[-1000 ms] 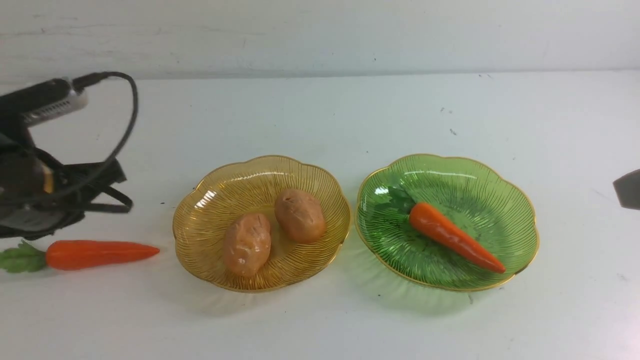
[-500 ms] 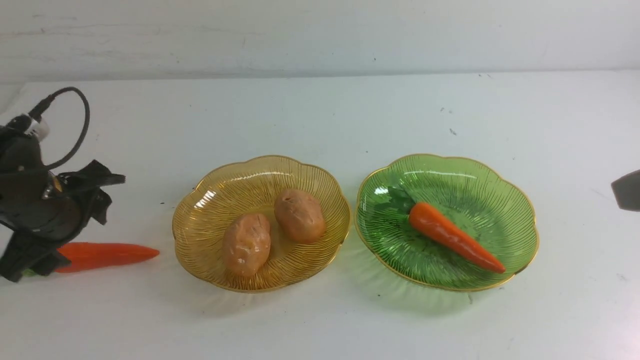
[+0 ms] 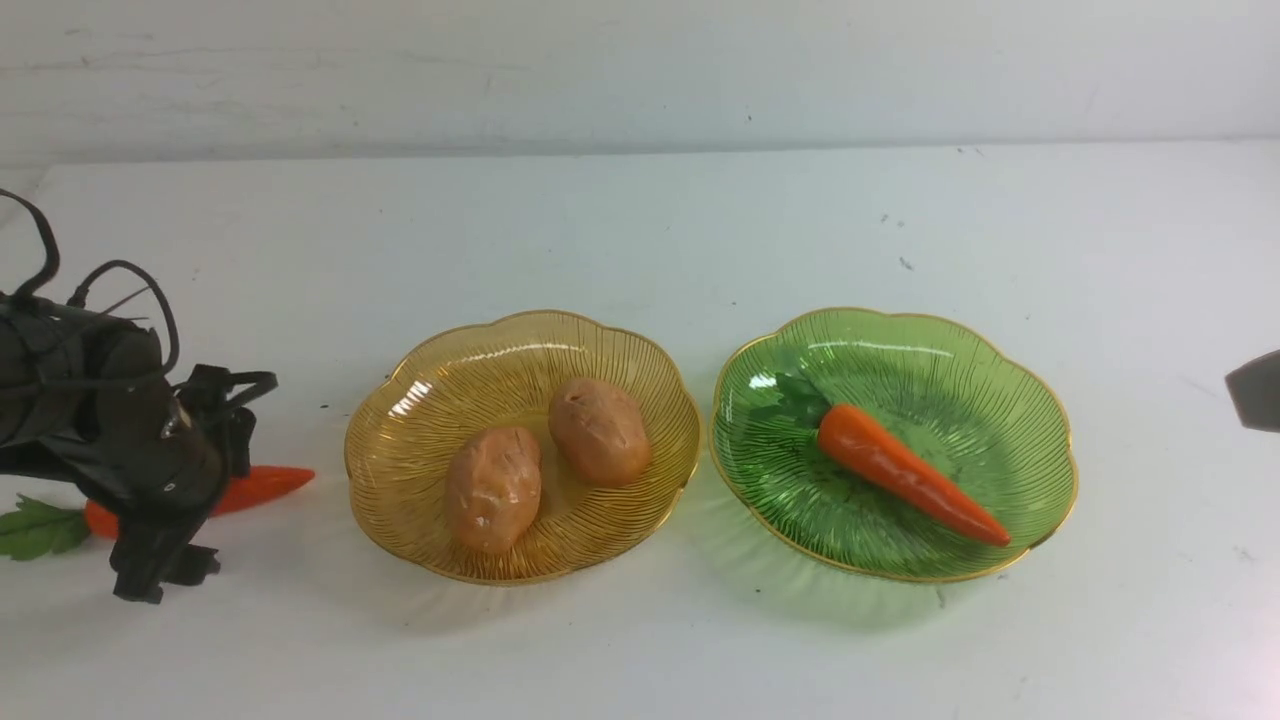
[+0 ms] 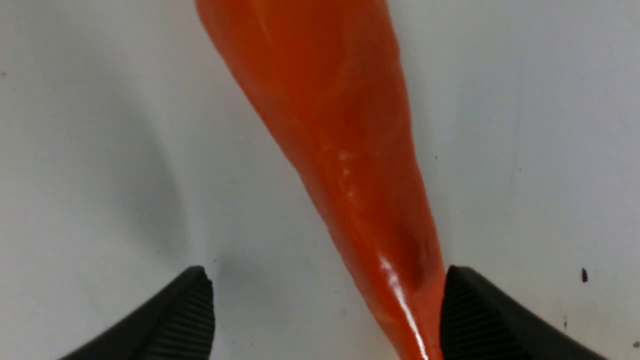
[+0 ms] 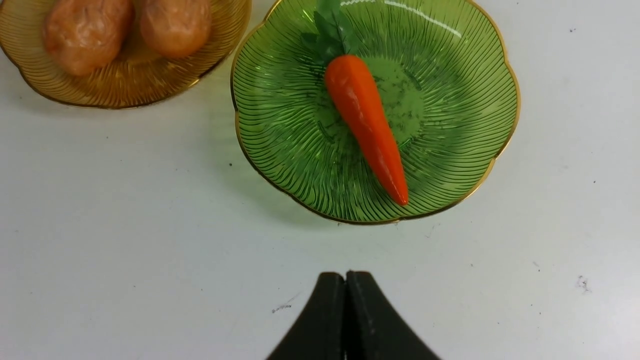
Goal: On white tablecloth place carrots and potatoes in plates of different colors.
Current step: 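Pick up the carrot from the table and place it on the green plate with the left gripper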
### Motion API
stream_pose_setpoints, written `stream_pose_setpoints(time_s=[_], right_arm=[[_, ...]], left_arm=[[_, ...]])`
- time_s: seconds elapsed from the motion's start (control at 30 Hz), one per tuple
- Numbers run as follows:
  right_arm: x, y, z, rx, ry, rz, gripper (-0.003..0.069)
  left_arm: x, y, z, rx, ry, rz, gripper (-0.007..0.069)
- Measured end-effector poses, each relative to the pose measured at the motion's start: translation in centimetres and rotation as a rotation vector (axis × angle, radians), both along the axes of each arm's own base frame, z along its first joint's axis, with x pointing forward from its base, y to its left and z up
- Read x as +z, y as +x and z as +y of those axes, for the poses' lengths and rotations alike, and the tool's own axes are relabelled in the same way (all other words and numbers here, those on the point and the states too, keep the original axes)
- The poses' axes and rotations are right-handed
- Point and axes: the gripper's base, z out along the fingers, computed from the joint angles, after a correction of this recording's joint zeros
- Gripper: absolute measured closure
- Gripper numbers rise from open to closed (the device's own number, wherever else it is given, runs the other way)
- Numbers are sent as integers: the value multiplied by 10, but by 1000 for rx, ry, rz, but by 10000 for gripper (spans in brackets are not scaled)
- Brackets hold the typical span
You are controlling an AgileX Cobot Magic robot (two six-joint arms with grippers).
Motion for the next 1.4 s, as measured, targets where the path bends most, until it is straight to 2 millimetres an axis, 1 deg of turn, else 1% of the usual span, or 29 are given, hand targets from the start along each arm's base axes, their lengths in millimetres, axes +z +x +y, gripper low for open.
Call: stream_pose_setpoints(time_s=[0.27,0.4,0.5,0.57,0.83,0.9,1.0,1.03,1.07,1.13,1.17,1.2,1.3,1.33,1.4], right_arm=[[0,0,0,0,0,0,674],[0,0,0,0,0,0,674],[0,0,0,0,0,-1,674],[0,0,0,0,0,-1,674],[0,0,0,0,0,-1,674],[0,0,0,0,0,-1,674],[0,0,0,0,0,-1,674],[0,0,0,0,0,-1,674],[0,0,0,0,0,-1,674],[0,0,0,0,0,-1,674],[0,0,0,0,0,-1,674],[0,0,0,0,0,-1,674],[0,0,0,0,0,-1,674],[0,0,0,0,0,-1,674],[0,0,0,0,0,-1,674]], left_arm=[[0,0,0,33,-29,-3,83],[-4,1,6,68,-37,-3,83],[-9,6,18,147,-62,-31,83],[-11,7,22,177,-72,-40,88],[-13,10,25,195,-77,-44,109],[-14,9,25,195,-74,-24,151],[-16,7,25,168,-63,15,258],[-16,7,25,163,-61,15,267],[-17,4,25,113,-43,63,354],[-18,2,24,55,-21,95,401],[-18,1,24,4,-4,109,421],[-17,1,24,-84,25,123,440],[-12,-1,24,-330,110,153,447],[-8,-7,24,-444,145,186,449],[1,-14,23,-538,168,223,449]])
